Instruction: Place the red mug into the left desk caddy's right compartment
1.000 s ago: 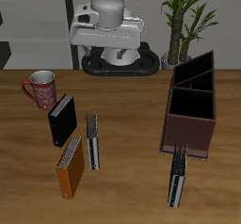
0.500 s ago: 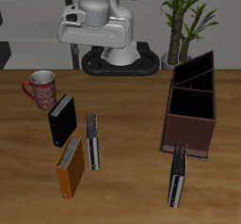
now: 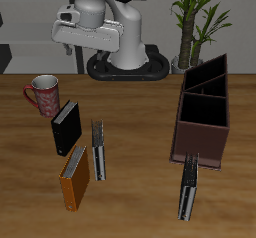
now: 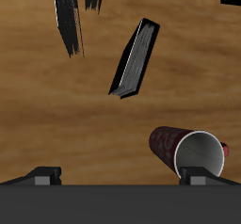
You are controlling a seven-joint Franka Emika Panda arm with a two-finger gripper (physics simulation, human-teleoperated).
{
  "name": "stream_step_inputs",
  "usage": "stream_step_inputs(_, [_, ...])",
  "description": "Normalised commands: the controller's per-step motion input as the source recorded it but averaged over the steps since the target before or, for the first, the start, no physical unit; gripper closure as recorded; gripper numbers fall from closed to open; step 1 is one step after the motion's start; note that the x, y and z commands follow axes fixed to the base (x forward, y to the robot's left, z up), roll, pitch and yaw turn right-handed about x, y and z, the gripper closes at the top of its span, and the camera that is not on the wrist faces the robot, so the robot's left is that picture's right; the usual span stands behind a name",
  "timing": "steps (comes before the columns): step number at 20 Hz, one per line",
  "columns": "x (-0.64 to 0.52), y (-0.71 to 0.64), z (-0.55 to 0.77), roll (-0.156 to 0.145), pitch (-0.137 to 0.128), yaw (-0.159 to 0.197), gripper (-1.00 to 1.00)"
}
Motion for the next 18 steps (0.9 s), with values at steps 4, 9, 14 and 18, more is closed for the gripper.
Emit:
stream_step_inputs(4, [-0.19, -0.39, -0.20, -0.030, -0.018, -0.006, -1.00])
stream_step_inputs(9, [-0.12, -0.31, -0.19, -0.021, -0.007, -0.027, -1.00])
stream_step_inputs(14, [-0.05, -0.24, -0.17, 0.001, -0.007, 0.010, -1.00])
stream_step_inputs(18, [-0.05, -0.27, -0.15, -0.008, -0.010, -0.010, -1.00])
